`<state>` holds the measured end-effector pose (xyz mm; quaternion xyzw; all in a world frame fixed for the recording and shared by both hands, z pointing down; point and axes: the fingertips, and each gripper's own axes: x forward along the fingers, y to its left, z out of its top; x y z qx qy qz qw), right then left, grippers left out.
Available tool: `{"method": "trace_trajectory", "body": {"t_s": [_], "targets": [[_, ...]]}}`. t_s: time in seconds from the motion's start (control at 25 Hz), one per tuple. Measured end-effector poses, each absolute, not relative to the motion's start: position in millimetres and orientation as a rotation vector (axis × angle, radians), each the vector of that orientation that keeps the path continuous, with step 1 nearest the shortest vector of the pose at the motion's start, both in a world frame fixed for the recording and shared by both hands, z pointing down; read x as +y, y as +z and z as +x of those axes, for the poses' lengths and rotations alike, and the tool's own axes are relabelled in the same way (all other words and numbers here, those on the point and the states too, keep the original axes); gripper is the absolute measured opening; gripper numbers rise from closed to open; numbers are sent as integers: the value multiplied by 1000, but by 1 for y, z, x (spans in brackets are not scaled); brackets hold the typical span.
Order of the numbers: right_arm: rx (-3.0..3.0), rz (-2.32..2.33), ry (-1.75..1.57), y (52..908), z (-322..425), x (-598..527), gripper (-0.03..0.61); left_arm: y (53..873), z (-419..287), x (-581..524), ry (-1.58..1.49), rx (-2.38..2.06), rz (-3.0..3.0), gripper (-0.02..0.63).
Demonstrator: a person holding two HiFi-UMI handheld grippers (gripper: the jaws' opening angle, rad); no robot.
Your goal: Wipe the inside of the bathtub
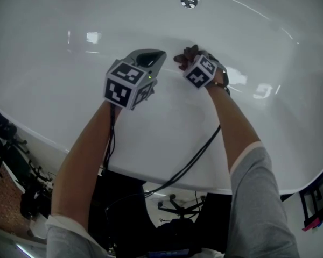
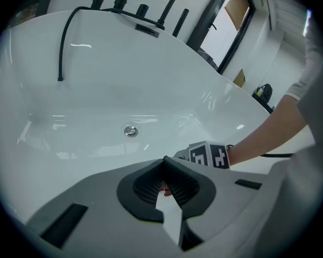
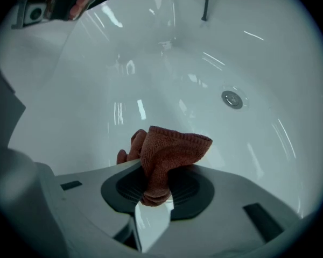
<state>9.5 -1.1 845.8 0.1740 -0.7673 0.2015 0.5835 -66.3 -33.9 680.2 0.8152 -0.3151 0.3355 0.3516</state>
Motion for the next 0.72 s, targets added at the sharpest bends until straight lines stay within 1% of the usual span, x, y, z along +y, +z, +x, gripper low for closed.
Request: {"method": "trace_trajectory", "body": {"t_s": [0.16, 0.36, 0.52, 0.72], "targets": [[-1865, 506, 500, 826, 15, -25, 106, 673, -64, -36, 857, -806, 2121, 8], [-1781, 570, 491, 844, 37, -41, 106, 676, -63, -37, 870, -795, 2138, 8], [-1744, 549, 460, 857, 26, -34, 103, 680, -69, -37, 861, -792, 2124, 8], [-1755, 467, 522, 862, 12, -14, 103, 680, -76, -42, 819, -814, 2102, 8]]}}
